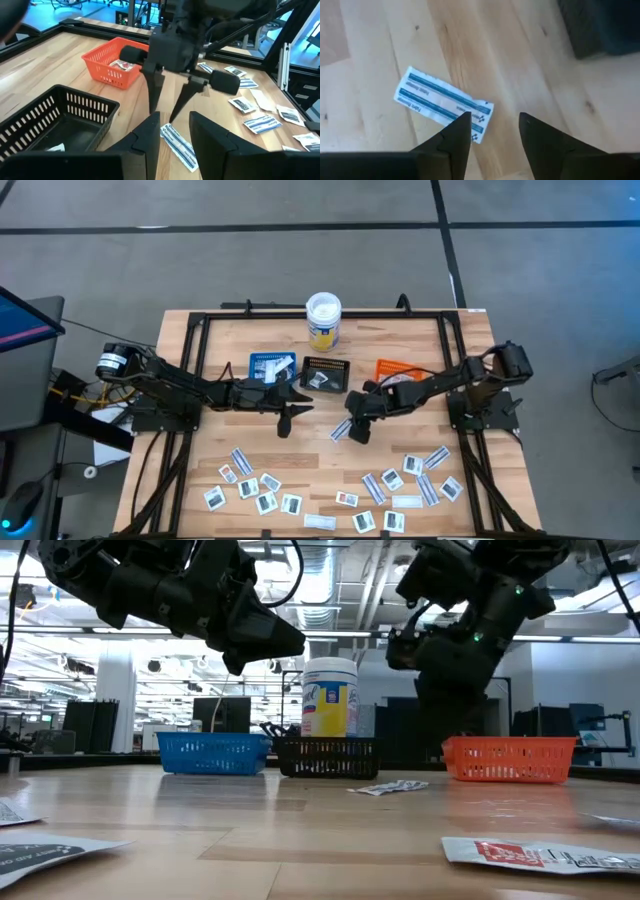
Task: Pick & Place First Aid Supplies
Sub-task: Put the blue bandage into the blue bin
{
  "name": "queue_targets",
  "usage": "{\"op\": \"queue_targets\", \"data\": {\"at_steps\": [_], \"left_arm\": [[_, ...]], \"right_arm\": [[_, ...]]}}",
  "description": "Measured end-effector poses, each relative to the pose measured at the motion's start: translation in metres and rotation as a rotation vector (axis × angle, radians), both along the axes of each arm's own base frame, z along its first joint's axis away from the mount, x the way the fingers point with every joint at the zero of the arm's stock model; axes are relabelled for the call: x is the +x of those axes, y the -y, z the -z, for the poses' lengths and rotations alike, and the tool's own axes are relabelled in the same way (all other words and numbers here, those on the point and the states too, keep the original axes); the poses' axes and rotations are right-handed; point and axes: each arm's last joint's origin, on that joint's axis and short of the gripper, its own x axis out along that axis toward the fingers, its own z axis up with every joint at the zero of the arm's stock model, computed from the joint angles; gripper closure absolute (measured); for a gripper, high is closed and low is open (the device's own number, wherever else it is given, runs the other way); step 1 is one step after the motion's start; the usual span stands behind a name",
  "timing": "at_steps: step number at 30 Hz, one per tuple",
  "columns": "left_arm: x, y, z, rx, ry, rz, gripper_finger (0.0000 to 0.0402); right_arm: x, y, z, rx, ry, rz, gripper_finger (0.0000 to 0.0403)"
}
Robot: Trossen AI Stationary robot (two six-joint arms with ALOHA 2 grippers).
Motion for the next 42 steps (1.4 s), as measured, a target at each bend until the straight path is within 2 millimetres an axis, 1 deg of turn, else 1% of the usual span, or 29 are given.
{"op": "queue_targets", "data": {"at_steps": [4, 9, 15, 20, 21, 24, 30, 35, 42], "left_arm": [[0.000, 0.000, 0.000, 0.000, 0.002, 0.000, 0.0297], [0.000, 0.000, 0.000, 0.000, 0.004, 0.000, 0.0297], [0.000, 0.000, 0.000, 0.000, 0.004, 0.000, 0.0297], [0.000, 0.000, -0.001, 0.000, 0.005, 0.000, 0.0297], [0.000, 0.000, -0.001, 0.000, 0.005, 0.000, 0.0297], [0.000, 0.000, -0.001, 0.000, 0.009, 0.000, 0.0297], [0.000, 0.000, -0.003, -0.002, 0.024, 0.000, 0.0297], [0.000, 0.000, -0.003, -0.003, 0.025, 0.000, 0.0297], [0.000, 0.000, -0.003, -0.003, 0.025, 0.000, 0.0297]], "right_arm": [[0.002, 0.001, 0.019, -0.021, -0.063, 0.022, 0.0246], [0.004, 0.001, 0.028, -0.033, -0.086, 0.021, 0.0256], [0.006, 0.001, 0.024, -0.041, -0.056, -0.009, 0.0278], [0.003, 0.001, 0.018, -0.033, -0.062, -0.018, 0.0295], [0.001, 0.001, 0.015, -0.033, -0.072, -0.019, 0.0295], [0.003, 0.002, 0.008, -0.035, -0.070, -0.013, 0.0295], [0.003, 0.003, 0.008, -0.001, -0.055, 0.051, 0.0294], [0.002, 0.003, 0.010, 0.047, -0.065, 0.146, 0.0294], [0.002, 0.003, 0.010, 0.050, -0.062, 0.158, 0.0294]]}}
